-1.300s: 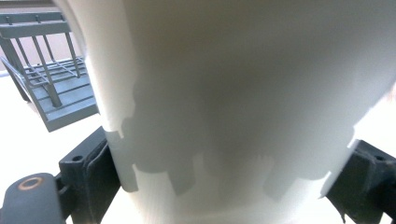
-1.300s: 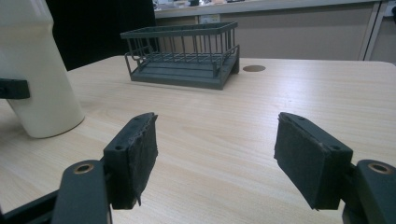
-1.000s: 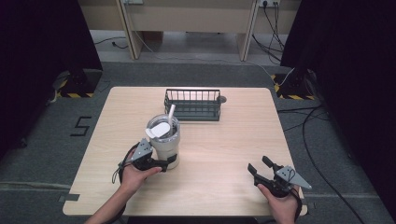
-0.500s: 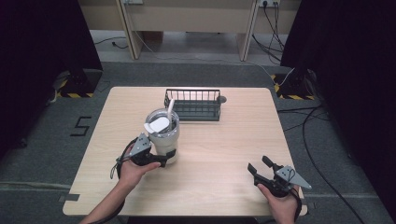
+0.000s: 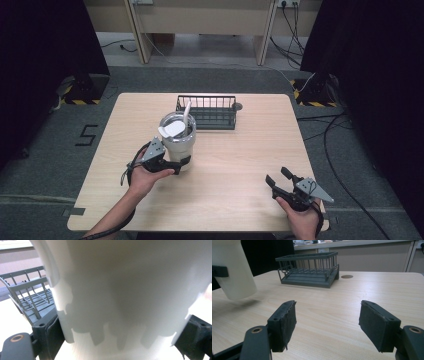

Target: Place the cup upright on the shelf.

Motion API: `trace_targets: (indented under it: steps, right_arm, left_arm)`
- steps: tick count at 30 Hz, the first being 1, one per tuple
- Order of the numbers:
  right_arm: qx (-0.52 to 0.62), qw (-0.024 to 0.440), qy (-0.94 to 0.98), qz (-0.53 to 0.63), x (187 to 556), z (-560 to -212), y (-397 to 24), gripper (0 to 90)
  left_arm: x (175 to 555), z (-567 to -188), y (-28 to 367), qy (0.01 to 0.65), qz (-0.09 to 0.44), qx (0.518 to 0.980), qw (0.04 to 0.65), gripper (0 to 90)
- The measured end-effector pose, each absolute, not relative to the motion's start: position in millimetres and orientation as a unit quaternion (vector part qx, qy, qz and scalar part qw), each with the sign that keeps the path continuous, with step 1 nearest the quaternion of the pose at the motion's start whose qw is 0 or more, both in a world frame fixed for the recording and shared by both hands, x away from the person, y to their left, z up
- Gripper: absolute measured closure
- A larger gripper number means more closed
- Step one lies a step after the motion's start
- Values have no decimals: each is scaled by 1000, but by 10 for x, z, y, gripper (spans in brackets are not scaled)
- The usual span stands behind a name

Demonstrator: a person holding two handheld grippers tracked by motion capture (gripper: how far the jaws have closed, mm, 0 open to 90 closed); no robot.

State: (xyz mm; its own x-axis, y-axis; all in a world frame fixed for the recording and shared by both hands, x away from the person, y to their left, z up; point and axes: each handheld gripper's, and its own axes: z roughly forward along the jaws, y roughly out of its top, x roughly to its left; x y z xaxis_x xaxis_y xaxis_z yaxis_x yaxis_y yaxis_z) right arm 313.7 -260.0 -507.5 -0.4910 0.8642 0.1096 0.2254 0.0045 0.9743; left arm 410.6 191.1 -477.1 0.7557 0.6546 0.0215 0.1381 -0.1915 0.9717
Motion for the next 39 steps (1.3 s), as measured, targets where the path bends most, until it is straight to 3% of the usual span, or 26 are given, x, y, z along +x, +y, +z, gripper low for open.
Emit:
trace_targets:
  steps: [39]
  right_arm:
    - [423, 279, 648, 570, 3146, -5092, -2635, 304]
  left_arm:
    - [4556, -4499, 1728, 277, 228, 728, 584, 107]
